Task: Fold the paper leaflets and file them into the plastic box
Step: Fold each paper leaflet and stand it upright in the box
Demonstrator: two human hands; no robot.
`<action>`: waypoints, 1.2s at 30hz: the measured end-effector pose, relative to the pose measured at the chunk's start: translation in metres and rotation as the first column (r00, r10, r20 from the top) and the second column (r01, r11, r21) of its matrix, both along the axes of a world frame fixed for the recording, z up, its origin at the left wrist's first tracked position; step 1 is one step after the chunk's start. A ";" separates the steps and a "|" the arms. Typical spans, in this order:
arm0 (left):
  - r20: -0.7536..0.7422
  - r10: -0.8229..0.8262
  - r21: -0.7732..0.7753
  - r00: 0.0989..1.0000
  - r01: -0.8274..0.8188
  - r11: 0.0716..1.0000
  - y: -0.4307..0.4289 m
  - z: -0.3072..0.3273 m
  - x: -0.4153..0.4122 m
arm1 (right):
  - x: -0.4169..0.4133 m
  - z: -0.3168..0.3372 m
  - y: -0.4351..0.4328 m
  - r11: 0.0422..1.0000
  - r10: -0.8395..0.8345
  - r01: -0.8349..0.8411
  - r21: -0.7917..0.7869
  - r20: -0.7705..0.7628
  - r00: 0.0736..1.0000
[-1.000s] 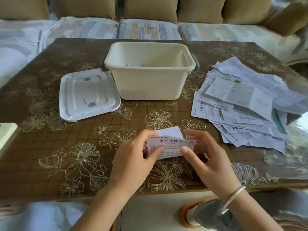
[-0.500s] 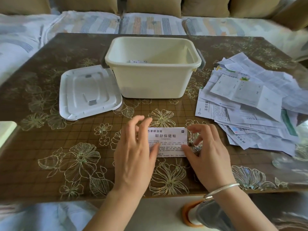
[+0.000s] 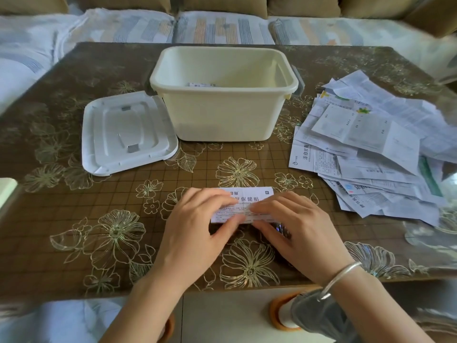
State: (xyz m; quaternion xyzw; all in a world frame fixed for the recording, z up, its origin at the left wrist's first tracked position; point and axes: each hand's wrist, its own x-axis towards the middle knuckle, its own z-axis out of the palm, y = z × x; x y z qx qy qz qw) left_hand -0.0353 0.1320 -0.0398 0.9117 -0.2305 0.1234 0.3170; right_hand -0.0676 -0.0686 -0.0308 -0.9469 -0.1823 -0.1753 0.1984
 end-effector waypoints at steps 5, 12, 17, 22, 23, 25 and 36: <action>-0.044 -0.049 0.002 0.998 0.049 0.999 0.008 0.004 0.008 | 0.004 0.001 0.006 0.985 -0.103 0.098 0.143 0.026 0.994; -0.039 0.099 -0.029 0.994 -0.100 0.995 -0.004 0.008 0.021 | 0.022 0.002 0.012 0.923 -0.296 0.299 0.241 -0.049 0.954; -0.024 0.192 0.077 0.981 -0.190 0.979 -0.009 0.006 0.025 | 0.032 0.000 0.012 0.928 -0.340 0.342 0.149 -0.039 0.940; 0.021 0.238 0.099 0.971 -0.239 0.966 -0.014 0.005 0.021 | 0.035 0.003 0.012 0.934 -0.349 0.354 0.052 -0.085 0.933; 0.055 0.240 0.104 0.969 -0.245 0.964 -0.015 0.005 0.020 | 0.036 0.006 0.012 0.936 -0.345 0.351 0.023 -0.128 0.930; 0.141 0.209 0.123 0.968 -0.226 0.966 -0.017 0.005 0.019 | 0.041 0.017 0.010 0.947 -0.319 0.318 -0.044 -0.264 0.910; 0.104 0.059 0.026 0.993 -0.062 0.998 -0.011 0.000 0.017 | 0.079 0.061 0.014 0.950 -0.264 0.070 -0.306 -0.658 0.706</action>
